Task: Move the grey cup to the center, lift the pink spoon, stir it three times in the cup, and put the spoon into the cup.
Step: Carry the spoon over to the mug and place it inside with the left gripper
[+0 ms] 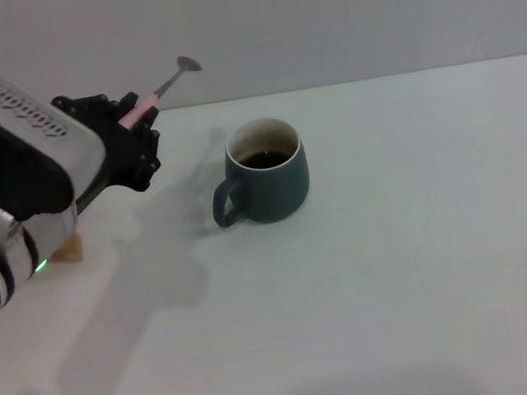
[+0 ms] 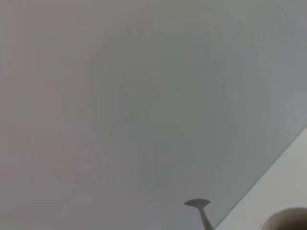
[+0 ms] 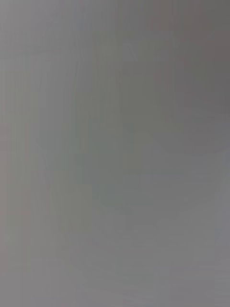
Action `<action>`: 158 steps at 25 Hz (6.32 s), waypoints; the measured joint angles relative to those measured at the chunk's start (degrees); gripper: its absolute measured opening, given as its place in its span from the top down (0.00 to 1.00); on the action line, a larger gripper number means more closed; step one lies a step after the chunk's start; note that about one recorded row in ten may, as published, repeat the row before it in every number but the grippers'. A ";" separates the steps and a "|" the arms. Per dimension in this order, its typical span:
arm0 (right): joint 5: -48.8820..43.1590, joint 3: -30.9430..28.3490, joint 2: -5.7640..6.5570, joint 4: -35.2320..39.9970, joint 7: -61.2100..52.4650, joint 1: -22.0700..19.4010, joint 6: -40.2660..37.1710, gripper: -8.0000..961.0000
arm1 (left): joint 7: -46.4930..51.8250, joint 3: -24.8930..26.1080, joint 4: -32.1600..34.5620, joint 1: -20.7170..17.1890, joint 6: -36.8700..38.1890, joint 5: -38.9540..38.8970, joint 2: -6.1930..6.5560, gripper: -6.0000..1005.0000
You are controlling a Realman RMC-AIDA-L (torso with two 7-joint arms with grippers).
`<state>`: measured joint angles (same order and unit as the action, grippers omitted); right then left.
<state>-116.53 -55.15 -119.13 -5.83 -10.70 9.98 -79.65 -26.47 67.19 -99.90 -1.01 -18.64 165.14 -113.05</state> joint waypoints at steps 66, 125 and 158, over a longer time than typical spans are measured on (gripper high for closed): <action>0.08 -0.22 -0.05 -0.14 -0.02 -1.27 -0.78 0.15 | -22.48 11.67 0.13 15.45 -35.52 -14.12 -4.93 0.80; -0.28 0.13 -0.14 -0.23 -0.11 -2.51 -1.26 0.15 | -22.22 13.31 14.28 25.26 -32.16 -12.16 -5.06 0.79; -0.29 0.22 -0.14 -0.23 -0.11 -2.33 -0.99 0.15 | -21.87 12.22 14.31 26.89 -33.34 -9.12 -5.32 0.78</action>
<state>-116.82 -54.93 -119.27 -6.06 -10.81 7.65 -80.64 -48.34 79.41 -85.60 25.89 -51.99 156.02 -118.37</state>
